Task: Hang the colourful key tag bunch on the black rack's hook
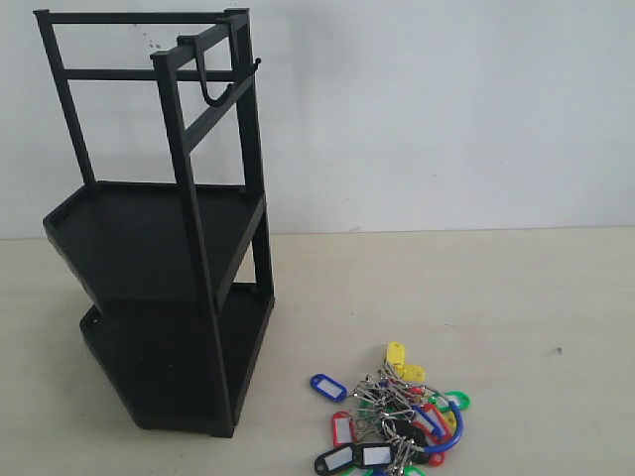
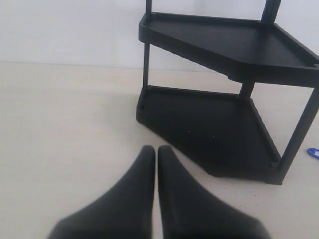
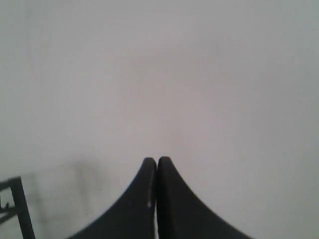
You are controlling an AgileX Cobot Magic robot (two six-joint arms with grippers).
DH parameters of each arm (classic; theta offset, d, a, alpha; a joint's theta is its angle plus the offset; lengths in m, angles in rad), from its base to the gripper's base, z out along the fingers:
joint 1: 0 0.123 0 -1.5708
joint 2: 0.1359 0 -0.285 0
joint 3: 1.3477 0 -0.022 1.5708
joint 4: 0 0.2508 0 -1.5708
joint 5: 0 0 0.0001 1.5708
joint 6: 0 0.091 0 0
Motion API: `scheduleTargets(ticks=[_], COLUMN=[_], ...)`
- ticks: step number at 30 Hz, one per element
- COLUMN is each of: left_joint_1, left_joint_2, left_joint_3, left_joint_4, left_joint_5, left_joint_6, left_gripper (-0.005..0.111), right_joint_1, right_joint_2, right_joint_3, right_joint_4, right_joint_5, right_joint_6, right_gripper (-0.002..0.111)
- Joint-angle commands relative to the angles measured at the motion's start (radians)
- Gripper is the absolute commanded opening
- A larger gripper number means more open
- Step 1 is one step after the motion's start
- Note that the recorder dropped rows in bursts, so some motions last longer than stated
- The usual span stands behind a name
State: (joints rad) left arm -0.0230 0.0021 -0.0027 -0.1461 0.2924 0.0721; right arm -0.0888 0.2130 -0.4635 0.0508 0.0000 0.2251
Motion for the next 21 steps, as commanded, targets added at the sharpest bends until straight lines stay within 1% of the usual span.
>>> scheduleTargets(ticks=[1, 2, 4, 7, 8, 9, 10, 13, 15, 16, 19, 21], left_joint_1=[0.002, 0.002, 0.002, 0.002, 0.002, 0.002, 0.002, 0.002, 0.002, 0.002, 0.002, 0.002], left_joint_2=[-0.002, -0.002, -0.002, -0.002, -0.002, -0.002, -0.002, -0.002, -0.002, -0.002, -0.002, -0.002], left_joint_3=[0.003, 0.003, 0.003, 0.003, 0.003, 0.003, 0.003, 0.003, 0.003, 0.003, 0.003, 0.003], left_joint_4=[0.005, 0.005, 0.005, 0.005, 0.005, 0.005, 0.005, 0.005, 0.005, 0.005, 0.005, 0.005], left_joint_5=[-0.003, -0.003, -0.003, -0.003, -0.003, -0.003, -0.003, -0.003, -0.003, -0.003, -0.003, -0.003], left_joint_6=[0.003, 0.003, 0.003, 0.003, 0.003, 0.003, 0.003, 0.003, 0.003, 0.003, 0.003, 0.003], left_gripper=[0.004, 0.004, 0.004, 0.004, 0.004, 0.004, 0.004, 0.004, 0.004, 0.004, 0.004, 0.004], right_joint_1=[-0.004, 0.009, 0.044, 0.103, 0.143, 0.158, 0.194, 0.256, 0.274, 0.275, 0.275, 0.275], right_joint_2=[0.176, 0.260, 0.372, 0.487, 0.546, 0.575, 0.630, 0.732, 0.769, 0.784, 0.829, 0.863], right_joint_3=[-0.148, -0.191, -0.225, -0.234, -0.234, -0.234, -0.234, -0.236, -0.238, -0.238, -0.238, -0.238], right_joint_4=[-0.009, -0.009, -0.003, 0.001, 0.042, 0.075, 0.110, 0.231, 0.285, 0.314, 0.318, 0.318], right_joint_5=[0.324, 0.422, 0.515, 0.585, 0.622, 0.638, 0.665, 0.660, 0.669, 0.669, 0.663, 0.663], right_joint_6=[-0.087, -0.119, -0.122, -0.130, -0.144, -0.153, -0.201, -0.357, -0.484, -0.499, -0.505, -0.502], right_gripper=[0.000, 0.000, 0.000, 0.000, 0.000, 0.000, 0.000, 0.000, 0.000, 0.000, 0.000, 0.003])
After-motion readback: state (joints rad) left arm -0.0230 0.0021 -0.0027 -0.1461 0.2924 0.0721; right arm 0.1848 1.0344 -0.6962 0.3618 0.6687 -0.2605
